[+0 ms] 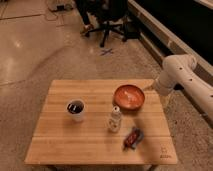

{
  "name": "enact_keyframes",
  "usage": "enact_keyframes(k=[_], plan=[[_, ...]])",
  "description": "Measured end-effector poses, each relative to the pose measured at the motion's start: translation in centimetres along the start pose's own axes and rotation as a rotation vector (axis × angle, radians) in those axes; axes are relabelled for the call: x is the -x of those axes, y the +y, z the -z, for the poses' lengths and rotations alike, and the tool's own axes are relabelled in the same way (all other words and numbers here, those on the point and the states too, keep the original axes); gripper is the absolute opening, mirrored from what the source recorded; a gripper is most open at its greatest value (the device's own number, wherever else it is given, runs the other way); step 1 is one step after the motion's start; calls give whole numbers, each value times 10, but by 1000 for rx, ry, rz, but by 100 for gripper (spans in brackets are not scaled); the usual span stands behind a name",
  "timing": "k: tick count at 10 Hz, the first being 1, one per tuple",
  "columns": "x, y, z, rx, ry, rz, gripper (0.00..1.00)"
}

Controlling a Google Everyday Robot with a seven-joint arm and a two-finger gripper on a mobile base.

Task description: Pick up the ceramic bowl

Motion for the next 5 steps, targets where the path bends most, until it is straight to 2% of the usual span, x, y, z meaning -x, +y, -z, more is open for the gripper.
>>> enact_keyframes(k=[2, 3, 5], plan=[[1, -17, -7, -17, -16, 68, 80], [2, -32, -14, -46, -28, 118, 80], [6, -46, -27, -84, -44, 173, 80]])
